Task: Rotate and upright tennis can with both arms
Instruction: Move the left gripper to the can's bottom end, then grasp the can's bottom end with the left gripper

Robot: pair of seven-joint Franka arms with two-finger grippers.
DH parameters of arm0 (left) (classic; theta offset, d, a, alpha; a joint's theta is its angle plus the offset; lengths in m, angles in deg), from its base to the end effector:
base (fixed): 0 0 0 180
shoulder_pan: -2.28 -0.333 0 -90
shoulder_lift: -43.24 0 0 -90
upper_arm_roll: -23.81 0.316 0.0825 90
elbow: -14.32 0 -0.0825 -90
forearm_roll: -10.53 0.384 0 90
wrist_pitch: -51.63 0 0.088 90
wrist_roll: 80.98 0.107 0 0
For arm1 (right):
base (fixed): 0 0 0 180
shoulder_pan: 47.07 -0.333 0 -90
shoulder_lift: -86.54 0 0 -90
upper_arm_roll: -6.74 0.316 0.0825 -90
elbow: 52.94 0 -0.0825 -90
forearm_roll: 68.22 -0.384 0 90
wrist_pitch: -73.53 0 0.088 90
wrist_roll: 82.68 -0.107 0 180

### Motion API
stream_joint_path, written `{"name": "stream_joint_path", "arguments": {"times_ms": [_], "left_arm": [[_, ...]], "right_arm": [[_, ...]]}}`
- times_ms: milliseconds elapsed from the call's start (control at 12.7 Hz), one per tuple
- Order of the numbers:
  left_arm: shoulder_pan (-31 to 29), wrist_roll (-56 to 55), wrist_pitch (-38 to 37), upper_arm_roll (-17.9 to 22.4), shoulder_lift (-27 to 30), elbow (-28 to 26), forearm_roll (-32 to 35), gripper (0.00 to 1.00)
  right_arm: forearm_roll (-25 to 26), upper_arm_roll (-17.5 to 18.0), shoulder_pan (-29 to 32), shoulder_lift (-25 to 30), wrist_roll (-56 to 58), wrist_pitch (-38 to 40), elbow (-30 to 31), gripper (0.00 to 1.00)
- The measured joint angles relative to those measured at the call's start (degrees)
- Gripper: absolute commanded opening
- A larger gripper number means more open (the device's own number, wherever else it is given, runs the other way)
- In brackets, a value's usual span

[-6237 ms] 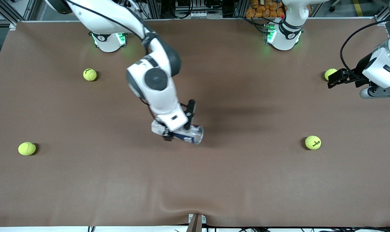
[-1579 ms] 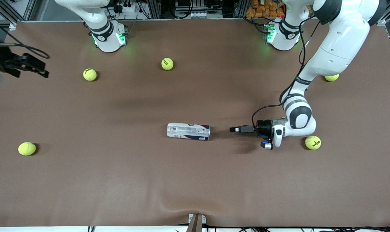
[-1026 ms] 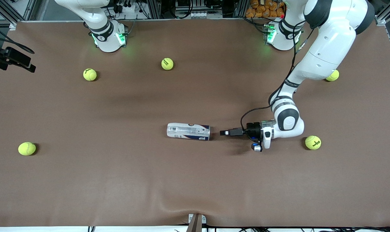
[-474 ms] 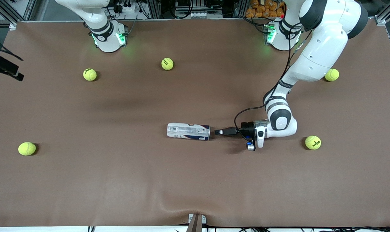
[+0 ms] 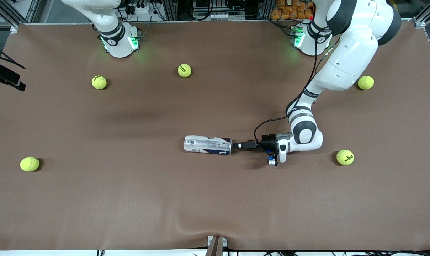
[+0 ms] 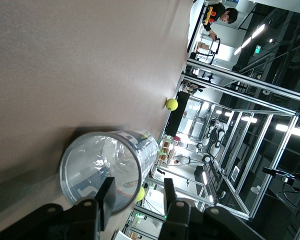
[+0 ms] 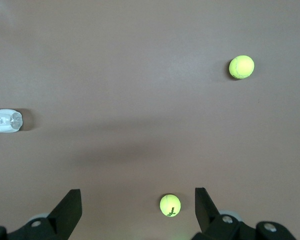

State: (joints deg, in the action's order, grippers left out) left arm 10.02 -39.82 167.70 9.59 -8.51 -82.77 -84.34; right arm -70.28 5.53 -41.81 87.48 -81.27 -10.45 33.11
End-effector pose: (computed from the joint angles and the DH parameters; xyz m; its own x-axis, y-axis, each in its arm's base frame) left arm 0.5849 -0.2841 0.0980 0.9486 0.0627 -0.3103 0.3162 -0.1406 0.9382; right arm 0.5358 -0.0567 0.6566 0.9963 -0.0844 -0.0188 -0.0851 -0.9957 -0.0366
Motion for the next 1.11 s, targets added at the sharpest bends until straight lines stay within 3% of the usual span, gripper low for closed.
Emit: {"name": "stream_joint_path", "arguments": {"times_ms": [1105], "left_arm": [[3.4, 0.4, 2.6, 0.2, -3.2, 3.8, -3.2, 0.46]], "right_arm": [[1.1, 1.9, -0.3, 0.4, -1.4, 4.3, -1.5, 1.00]]}}
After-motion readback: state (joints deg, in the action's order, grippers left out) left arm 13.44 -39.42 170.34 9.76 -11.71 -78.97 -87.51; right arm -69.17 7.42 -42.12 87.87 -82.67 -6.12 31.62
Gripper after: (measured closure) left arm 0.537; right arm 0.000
